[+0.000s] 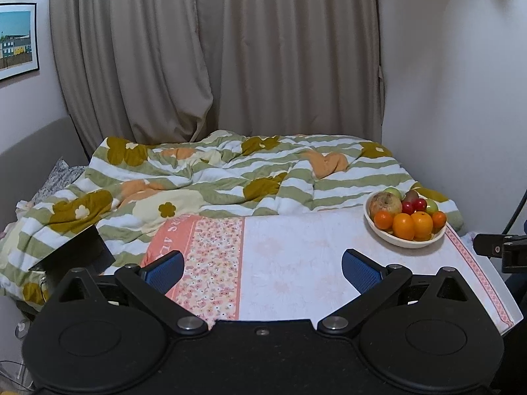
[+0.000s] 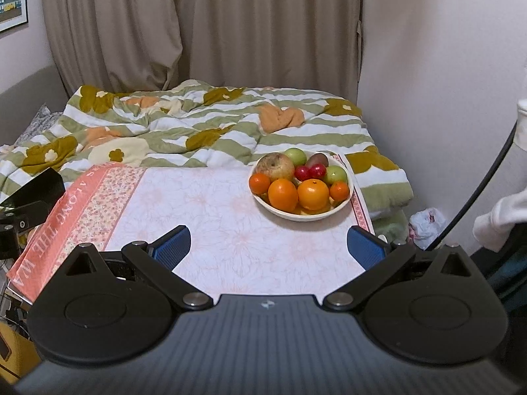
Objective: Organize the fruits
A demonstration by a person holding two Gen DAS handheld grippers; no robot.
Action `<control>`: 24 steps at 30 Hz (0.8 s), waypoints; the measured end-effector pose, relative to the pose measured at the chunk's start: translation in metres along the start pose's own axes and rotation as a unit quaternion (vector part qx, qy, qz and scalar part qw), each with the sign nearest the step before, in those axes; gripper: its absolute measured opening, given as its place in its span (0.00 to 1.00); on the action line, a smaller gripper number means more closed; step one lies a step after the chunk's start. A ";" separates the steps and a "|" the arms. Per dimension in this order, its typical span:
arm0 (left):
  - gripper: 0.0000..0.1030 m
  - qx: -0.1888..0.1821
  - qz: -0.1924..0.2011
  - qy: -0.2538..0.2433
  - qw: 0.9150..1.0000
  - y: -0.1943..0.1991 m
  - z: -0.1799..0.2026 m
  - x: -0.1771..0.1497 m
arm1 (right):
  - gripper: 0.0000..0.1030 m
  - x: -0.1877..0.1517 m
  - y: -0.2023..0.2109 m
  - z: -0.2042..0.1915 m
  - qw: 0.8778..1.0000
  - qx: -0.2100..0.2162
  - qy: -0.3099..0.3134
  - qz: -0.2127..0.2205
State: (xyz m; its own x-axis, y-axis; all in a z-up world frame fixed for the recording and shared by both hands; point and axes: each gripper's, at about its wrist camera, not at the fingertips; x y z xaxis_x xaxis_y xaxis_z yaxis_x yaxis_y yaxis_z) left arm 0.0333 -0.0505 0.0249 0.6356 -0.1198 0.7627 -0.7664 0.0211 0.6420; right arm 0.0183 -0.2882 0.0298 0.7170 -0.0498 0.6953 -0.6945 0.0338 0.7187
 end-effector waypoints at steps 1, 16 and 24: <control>1.00 -0.001 0.000 -0.001 1.000 0.000 0.000 0.000 | 1.00 0.000 0.000 0.000 1.000 -0.002 -0.001 -0.001; 1.00 -0.006 0.001 -0.011 1.000 0.001 0.004 0.000 | 1.00 -0.001 0.000 0.000 1.000 -0.006 0.001 -0.006; 1.00 -0.008 0.000 -0.013 1.000 0.003 0.012 0.001 | 1.00 -0.006 -0.005 0.002 1.000 -0.009 0.003 -0.016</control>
State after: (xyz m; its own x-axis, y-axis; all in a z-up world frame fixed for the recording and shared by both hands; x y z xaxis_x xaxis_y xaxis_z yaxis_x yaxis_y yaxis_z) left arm 0.0307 -0.0628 0.0265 0.6327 -0.1448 0.7607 -0.7647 0.0375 0.6432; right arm 0.0179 -0.2904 0.0218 0.7389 -0.0461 0.6722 -0.6704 0.0495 0.7403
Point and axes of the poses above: each gripper's, at about its wrist camera, not at the fingertips, and y roughly against the way its jaws point, z to its right, x to its top, and after that the axes turned 8 degrees about -z, right-handed
